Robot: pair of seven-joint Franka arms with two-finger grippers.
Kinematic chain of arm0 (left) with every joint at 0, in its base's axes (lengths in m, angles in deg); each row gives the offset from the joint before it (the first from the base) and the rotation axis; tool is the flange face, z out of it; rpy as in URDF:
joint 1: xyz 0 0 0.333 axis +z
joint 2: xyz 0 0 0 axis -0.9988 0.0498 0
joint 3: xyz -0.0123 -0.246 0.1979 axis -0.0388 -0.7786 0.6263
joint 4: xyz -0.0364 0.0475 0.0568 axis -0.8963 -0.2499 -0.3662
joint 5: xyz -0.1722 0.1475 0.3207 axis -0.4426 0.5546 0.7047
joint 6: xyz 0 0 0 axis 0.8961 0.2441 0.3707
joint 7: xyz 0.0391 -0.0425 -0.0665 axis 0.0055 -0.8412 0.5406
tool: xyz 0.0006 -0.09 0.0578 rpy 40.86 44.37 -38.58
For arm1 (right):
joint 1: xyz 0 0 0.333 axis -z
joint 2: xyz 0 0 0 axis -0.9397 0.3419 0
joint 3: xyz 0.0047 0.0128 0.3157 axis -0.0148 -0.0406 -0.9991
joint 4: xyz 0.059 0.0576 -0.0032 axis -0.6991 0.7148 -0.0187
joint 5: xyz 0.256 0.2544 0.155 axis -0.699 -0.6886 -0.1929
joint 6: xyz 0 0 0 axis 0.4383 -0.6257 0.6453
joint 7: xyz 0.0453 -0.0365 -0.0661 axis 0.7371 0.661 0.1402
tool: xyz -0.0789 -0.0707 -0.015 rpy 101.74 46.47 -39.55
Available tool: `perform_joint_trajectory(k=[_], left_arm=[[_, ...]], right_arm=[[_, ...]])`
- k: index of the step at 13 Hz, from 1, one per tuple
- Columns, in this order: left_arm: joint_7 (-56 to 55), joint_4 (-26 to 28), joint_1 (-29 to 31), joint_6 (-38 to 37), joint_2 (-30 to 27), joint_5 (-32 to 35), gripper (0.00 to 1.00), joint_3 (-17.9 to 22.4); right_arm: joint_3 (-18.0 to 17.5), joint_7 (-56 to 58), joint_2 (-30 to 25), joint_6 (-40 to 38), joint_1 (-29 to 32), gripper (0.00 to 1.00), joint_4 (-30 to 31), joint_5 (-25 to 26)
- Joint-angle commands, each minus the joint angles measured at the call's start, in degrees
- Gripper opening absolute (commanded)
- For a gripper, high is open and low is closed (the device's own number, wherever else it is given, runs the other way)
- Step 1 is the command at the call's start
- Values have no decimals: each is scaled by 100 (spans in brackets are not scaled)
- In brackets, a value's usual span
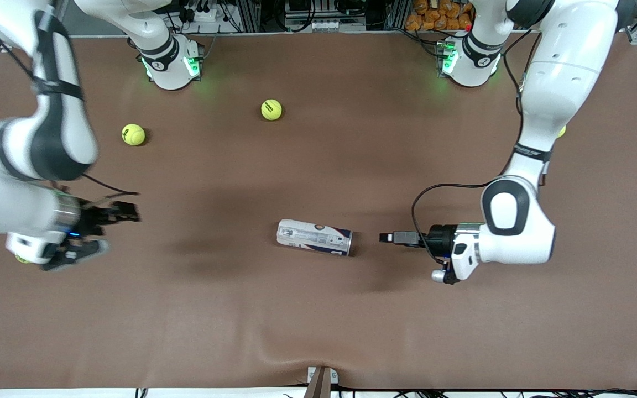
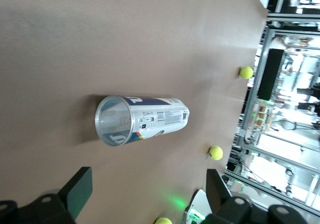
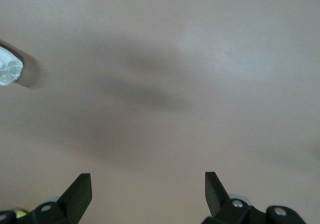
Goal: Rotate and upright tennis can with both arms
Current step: 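Grasp the can's lid end with the left gripper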
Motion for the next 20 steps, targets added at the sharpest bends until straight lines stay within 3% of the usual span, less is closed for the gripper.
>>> perform_joint_trajectory(k=[1,4,6,10,12,15,20], left_arm=[[653,-137,-117,188,466,-648,100,23],[945,-259,-275,355,660,-783,100,23],[963,-409,-433,573,828,-913,100,23],[1139,-620,-750,1014,1065,-1195,100,32],[1165,-620,-750,1041,1083,-1196,100,32],[1218,-629,-829,1173,1118,-1213,92,23],[1279,-620,-961,1182,1197,-1538,84,23]], right_arm=[[61,25,-435,-540,305,100,153,257],[0,-482,-962,-1226,510,100,153,311],[-271,-1028,-1209,-1640,719,100,153,372],[-816,-1074,-1498,-1756,1202,100,92,601],[-861,-1074,-1666,-1913,1362,100,101,601],[-1071,-1092,-1860,-2080,1616,100,101,592],[-959,-1567,-2106,-2389,1328,100,118,636]])
